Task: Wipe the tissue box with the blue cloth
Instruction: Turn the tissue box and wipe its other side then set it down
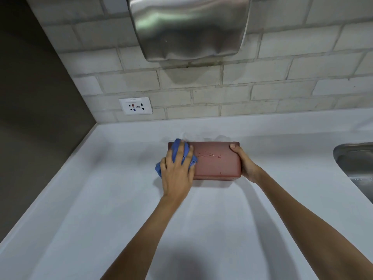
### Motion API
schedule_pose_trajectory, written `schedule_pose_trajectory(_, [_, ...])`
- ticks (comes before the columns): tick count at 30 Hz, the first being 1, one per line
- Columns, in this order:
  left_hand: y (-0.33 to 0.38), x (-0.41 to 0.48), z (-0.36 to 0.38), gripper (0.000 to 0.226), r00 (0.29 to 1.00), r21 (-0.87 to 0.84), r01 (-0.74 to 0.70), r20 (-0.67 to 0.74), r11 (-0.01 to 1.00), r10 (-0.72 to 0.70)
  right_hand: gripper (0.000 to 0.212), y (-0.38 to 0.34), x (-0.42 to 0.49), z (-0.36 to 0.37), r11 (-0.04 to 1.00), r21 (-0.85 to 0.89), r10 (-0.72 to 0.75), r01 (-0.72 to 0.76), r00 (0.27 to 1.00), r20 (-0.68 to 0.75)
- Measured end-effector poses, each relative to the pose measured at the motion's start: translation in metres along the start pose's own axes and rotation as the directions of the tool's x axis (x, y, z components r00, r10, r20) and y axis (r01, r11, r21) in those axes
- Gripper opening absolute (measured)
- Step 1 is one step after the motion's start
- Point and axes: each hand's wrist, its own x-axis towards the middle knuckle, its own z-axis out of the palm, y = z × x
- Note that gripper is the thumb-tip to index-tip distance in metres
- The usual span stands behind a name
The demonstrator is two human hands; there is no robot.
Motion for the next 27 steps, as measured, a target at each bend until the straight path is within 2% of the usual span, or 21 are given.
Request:
schedule_pose_trajectory(2, [-0.007,-0.024,0.0,0.047,0.997,0.026,-0.078,0.007,0.997,0.078,0.091,-0.001,0.0,-0.001,1.0,-0.014,0.001,-0.001,1.0,0.01])
schedule_pose_trajectory(4, [-0.019,-0.034,0.0,0.05,0.995,0.019,-0.099,0.008,0.995,0.098,0.092,-0.001,0.0,-0.001,1.0,-0.013,0.007,-0.006,1.0,0.01])
schedule_pose_trajectory(10, [-0.007,0.019,-0.006,0.047,0.985,-0.11,0.17,0.001,0.979,-0.171,0.076,-0.005,-0.005,0.002,0.999,-0.018,0.036,-0.036,0.999,-0.017])
schedule_pose_trajectory(15, [0.016,0.01,-0.005,0.068,0.999,-0.071,0.028,0.022,0.997,-0.026,0.07,-0.005,-0.007,0.0,0.999,-0.02,0.037,-0.038,0.999,-0.036])
schedule_pose_trajectory(18, [-0.006,-0.015,-0.004,0.062,0.998,-0.082,-0.058,0.013,0.995,0.059,0.067,-0.004,-0.006,0.0,0.999,-0.031,0.027,-0.028,0.999,-0.031])
schedule_pose_trajectory(20, [-0.017,-0.013,0.0,0.051,1.0,-0.141,-0.01,0.0,0.99,0.01,0.059,-0.003,-0.005,-0.001,0.999,-0.027,0.021,-0.022,0.999,-0.033])
schedule_pose_trajectory(22, [-0.012,0.004,-0.001,0.045,0.994,-0.229,0.108,0.016,0.967,-0.107,0.053,-0.002,-0.004,-0.001,1.0,-0.018,0.022,-0.022,0.999,-0.035])
schedule_pose_trajectory(24, [0.001,0.02,0.001,0.043,0.984,-0.229,0.177,0.035,0.957,-0.173,0.049,-0.001,-0.003,-0.001,1.0,-0.017,0.017,-0.018,0.999,-0.037])
schedule_pose_trajectory(27, [0.023,0.02,0.004,0.047,0.998,-0.207,0.055,-0.022,0.977,-0.061,0.049,-0.001,-0.002,0.0,1.0,-0.008,0.02,-0.021,0.998,-0.053])
